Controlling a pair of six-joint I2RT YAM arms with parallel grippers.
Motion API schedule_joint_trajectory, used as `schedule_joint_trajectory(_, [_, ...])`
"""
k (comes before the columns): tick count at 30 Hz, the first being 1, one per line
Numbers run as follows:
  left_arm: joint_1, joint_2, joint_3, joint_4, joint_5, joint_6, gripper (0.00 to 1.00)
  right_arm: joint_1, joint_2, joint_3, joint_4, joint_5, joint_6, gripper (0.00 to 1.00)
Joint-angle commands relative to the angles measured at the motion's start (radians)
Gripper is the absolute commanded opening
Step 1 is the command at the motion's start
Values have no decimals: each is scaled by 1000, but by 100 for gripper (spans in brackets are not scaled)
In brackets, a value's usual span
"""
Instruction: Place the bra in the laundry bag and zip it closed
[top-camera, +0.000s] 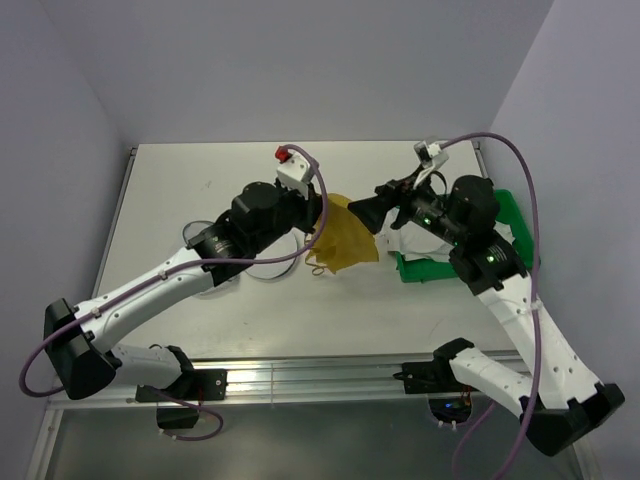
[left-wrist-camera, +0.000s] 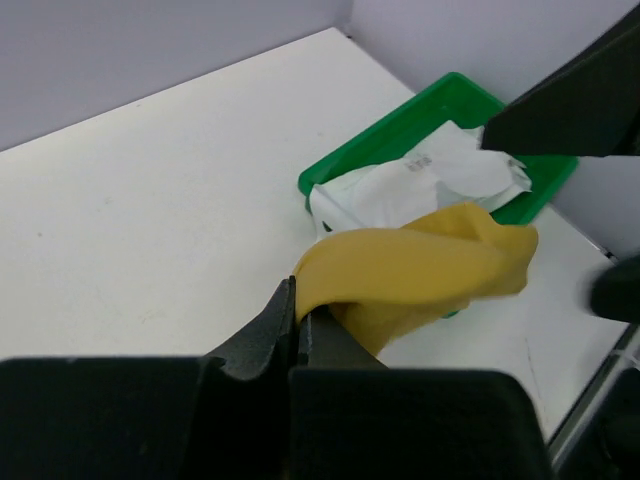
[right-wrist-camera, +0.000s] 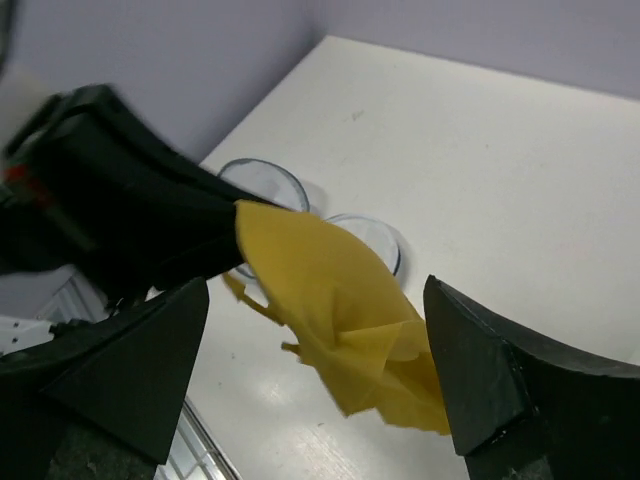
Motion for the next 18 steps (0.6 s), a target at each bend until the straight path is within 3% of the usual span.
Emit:
schedule_joint_trajectory(1, [62,-73,5,57,254,23,0,-37,-91,-9,50,-115,-79,99])
schedule_joint_trajectory(5, [131,-114,28,-18,461,31,0,-100,-102,-9,108,-344,-67,100])
schedule_joint_trajectory(9, [149,-94,78,-82,556,28,0,-89,-83,-22,162,-531,-35,100])
schedule_joint_trajectory(14, [149,-48,145,-127,635,14,0,-12,-83,-21,93,-407,-139,100])
schedule_joint_trajectory(18, [149,-28,174,-153,601,-14,0,17,-51,-13,63,-376,-161,100])
